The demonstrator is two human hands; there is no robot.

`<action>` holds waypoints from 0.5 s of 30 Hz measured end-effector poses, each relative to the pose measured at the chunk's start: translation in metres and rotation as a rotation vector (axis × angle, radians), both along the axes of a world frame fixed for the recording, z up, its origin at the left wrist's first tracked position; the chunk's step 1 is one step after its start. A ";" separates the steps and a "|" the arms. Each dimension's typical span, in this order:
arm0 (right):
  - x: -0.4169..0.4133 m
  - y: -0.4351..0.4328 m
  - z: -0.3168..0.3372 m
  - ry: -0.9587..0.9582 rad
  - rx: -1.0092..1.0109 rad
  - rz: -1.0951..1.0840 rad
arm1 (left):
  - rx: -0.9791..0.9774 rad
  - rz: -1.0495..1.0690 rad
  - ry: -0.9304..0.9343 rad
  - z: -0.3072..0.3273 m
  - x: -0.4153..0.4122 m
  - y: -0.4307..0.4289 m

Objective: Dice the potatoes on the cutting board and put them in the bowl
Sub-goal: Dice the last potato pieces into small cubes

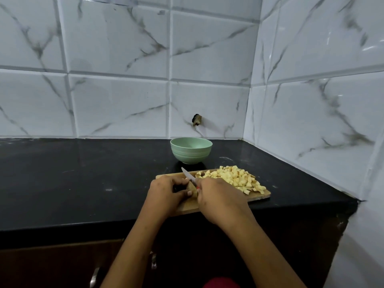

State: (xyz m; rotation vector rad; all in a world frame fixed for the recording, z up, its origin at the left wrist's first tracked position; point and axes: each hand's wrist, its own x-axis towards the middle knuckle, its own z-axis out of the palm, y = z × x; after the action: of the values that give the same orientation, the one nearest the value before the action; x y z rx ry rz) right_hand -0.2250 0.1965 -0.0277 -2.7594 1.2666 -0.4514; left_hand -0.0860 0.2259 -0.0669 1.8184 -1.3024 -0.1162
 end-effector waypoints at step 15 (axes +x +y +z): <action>-0.034 0.021 -0.013 0.005 0.025 0.074 | -0.017 0.056 0.044 0.002 -0.003 0.002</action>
State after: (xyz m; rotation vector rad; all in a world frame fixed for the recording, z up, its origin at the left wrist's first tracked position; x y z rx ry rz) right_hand -0.2594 0.2179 -0.0409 -2.7770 1.1581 -0.4201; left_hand -0.0889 0.2281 -0.0647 1.8257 -1.2175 -0.1140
